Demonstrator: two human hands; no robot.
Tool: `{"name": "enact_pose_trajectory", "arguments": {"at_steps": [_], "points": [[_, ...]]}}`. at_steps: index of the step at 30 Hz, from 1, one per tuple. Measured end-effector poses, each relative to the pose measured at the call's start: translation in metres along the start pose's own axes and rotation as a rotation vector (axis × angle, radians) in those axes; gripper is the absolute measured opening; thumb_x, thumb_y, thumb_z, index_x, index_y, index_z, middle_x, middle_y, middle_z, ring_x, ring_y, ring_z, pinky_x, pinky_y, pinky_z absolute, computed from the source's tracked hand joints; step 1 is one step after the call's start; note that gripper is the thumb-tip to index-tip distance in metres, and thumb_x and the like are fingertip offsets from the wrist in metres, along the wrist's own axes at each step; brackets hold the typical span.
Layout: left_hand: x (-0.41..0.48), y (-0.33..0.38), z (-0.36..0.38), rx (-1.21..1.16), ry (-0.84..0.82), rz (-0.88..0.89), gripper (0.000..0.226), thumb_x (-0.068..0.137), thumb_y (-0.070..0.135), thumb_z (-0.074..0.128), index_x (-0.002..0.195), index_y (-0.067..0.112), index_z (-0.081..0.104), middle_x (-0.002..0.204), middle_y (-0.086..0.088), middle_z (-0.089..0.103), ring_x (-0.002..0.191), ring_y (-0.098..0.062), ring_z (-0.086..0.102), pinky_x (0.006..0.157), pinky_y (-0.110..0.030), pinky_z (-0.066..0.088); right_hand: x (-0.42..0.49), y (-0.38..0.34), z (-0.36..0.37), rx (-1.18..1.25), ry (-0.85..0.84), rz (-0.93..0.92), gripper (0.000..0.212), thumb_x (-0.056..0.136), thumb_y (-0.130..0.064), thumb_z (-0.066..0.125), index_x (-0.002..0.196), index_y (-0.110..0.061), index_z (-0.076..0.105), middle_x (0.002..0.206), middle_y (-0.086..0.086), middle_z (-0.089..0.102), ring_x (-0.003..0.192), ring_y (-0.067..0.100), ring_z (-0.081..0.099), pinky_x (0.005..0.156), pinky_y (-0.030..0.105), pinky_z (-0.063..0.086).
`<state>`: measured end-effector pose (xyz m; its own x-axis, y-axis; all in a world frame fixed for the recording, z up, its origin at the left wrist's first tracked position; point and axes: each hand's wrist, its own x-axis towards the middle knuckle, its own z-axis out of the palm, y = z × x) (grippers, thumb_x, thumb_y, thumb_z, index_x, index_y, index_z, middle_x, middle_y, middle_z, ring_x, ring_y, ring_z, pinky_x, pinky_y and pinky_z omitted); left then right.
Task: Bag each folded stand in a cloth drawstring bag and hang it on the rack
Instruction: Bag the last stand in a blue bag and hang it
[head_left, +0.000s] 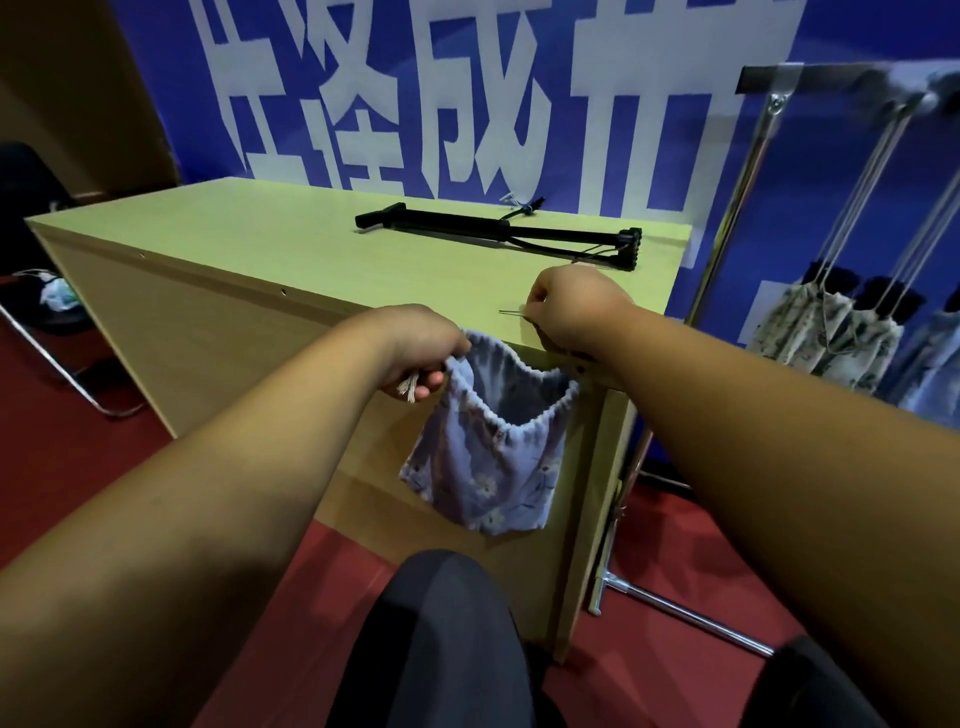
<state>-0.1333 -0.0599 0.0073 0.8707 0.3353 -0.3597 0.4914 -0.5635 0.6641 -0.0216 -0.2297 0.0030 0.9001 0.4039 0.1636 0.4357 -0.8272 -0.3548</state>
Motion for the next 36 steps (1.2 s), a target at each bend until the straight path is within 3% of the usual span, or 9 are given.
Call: {"name": "enact_pose_trajectory", "arguments": {"at_steps": [3,5,7,11,19,24,28,32,36], "points": [[-0.008,0.000,0.008,-0.016,-0.009,-0.007,0.026,0.110,0.025,0.049,0.085,0.017,0.051,0.049,0.003,0.041,0.040,-0.011,0.039,0.041,-0.019,0.037,-0.026,0.007,-0.014,0.295,-0.061,-0.055,0.019,0.104,-0.032,0.068,0.109,-0.016,0.078,0.100,0.003,0.076,0.092,0.022,0.072,0.084,0.043,0.063],[-0.011,0.002,0.012,-0.036,-0.015,-0.015,0.025,0.110,0.026,0.048,0.087,0.017,0.052,0.053,0.003,0.040,0.042,-0.010,0.038,0.040,-0.018,0.036,-0.045,0.009,-0.026,0.447,-0.147,-0.071,0.017,0.101,-0.031,0.073,0.105,-0.017,0.080,0.094,0.003,0.076,0.080,0.014,0.068,0.067,0.030,0.059],[-0.016,0.004,0.017,-0.045,-0.035,-0.025,0.026,0.111,0.027,0.048,0.087,0.018,0.052,0.056,0.003,0.038,0.041,-0.009,0.036,0.039,-0.017,0.034,-0.064,0.012,-0.036,0.465,-0.224,-0.086,0.016,0.098,-0.032,0.077,0.102,-0.017,0.082,0.094,0.006,0.078,0.076,0.013,0.065,0.059,0.023,0.052],[-0.029,0.010,0.030,-0.041,-0.060,-0.021,0.021,0.110,0.029,0.048,0.092,0.019,0.051,0.060,0.004,0.038,0.039,-0.008,0.034,0.038,-0.018,0.032,-0.095,0.021,-0.051,0.329,-0.322,-0.085,0.019,0.095,-0.039,0.080,0.097,-0.020,0.082,0.079,0.002,0.070,0.067,0.021,0.053,0.044,0.026,0.040],[-0.057,0.029,0.067,0.052,-0.132,0.064,0.020,0.108,0.030,0.051,0.092,0.020,0.048,0.060,0.003,0.038,0.041,-0.010,0.035,0.043,-0.020,0.033,-0.139,0.054,-0.071,0.292,-0.267,-0.015,0.022,0.098,-0.040,0.076,0.096,-0.019,0.081,0.082,0.004,0.066,0.061,0.018,0.052,0.048,0.030,0.042],[-0.070,0.035,0.113,0.266,-0.274,0.104,0.024,0.107,0.030,0.055,0.088,0.016,0.056,0.056,0.001,0.042,0.047,-0.014,0.040,0.047,-0.024,0.040,-0.165,0.100,-0.063,0.240,-0.261,0.122,0.022,0.099,-0.040,0.075,0.095,-0.020,0.082,0.084,0.004,0.070,0.060,0.019,0.055,0.045,0.027,0.045],[-0.065,0.027,0.165,0.444,-0.387,0.068,0.017,0.107,0.027,0.056,0.104,0.010,0.056,0.062,-0.004,0.042,0.046,-0.017,0.041,0.044,-0.024,0.042,-0.183,0.146,-0.036,0.213,-0.262,0.269,0.024,0.094,-0.032,0.080,0.091,-0.009,0.081,0.074,0.008,0.067,0.053,0.025,0.052,0.044,0.025,0.045],[-0.048,0.013,0.223,0.538,-0.456,0.030,0.015,0.106,0.023,0.053,0.100,0.009,0.052,0.066,-0.005,0.040,0.052,-0.019,0.039,0.047,-0.025,0.041,-0.198,0.199,0.009,0.240,-0.254,0.432,0.027,0.090,-0.025,0.081,0.089,0.001,0.076,0.071,0.018,0.062,0.054,0.027,0.052,0.052,0.032,0.049],[-0.021,-0.002,0.278,0.580,-0.475,0.042,0.020,0.107,0.019,0.050,0.091,0.008,0.051,0.067,-0.009,0.044,0.051,-0.021,0.041,0.051,-0.028,0.043,-0.208,0.243,0.058,0.298,-0.250,0.547,0.015,0.090,-0.014,0.079,0.082,-0.008,0.067,0.067,0.019,0.055,0.046,0.025,0.046,0.051,0.032,0.044]]}}
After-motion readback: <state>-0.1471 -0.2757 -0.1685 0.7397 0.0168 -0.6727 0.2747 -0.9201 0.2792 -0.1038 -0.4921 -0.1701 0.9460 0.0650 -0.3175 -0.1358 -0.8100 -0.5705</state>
